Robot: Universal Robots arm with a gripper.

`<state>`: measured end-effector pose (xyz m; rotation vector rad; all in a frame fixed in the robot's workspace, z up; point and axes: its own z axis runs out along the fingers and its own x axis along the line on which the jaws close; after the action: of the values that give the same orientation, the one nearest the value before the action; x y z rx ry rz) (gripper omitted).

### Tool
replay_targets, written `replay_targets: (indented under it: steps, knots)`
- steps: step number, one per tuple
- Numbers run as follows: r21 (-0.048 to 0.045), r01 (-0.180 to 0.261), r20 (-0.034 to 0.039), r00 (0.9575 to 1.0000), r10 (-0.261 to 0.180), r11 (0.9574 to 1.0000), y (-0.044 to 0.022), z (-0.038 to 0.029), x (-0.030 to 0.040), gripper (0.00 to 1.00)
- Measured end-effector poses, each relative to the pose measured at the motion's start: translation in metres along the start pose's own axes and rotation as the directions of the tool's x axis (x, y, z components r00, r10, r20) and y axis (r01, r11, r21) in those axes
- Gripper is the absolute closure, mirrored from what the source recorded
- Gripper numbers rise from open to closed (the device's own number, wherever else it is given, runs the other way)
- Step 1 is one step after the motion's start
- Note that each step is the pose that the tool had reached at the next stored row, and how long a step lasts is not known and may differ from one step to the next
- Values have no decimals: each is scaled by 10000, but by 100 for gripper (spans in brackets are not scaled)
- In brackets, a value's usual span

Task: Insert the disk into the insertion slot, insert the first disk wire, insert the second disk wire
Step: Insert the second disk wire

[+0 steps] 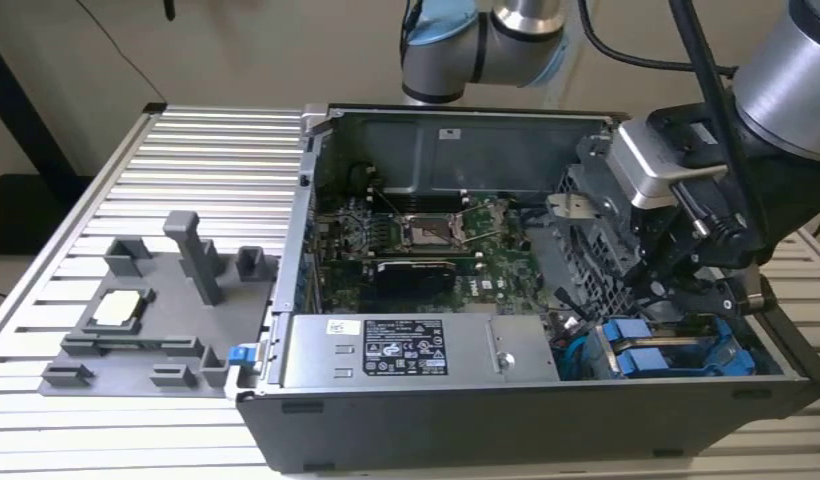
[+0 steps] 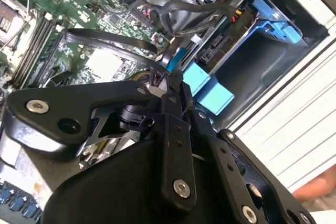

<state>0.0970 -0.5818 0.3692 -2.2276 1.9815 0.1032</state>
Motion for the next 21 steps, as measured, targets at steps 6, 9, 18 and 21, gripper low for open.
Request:
replay_targets:
  steps: [6,9,18,21]
  knots:
    - [-352,-95,-282,9996,85,9993,-65,18,16,84]
    - [-517,-120,-332,9994,103,9986,-98,34,21,84]
    - [-482,-251,-177,9995,242,9985,-188,92,41,84]
    - [-512,-257,-176,9995,249,9984,-265,102,52,84]
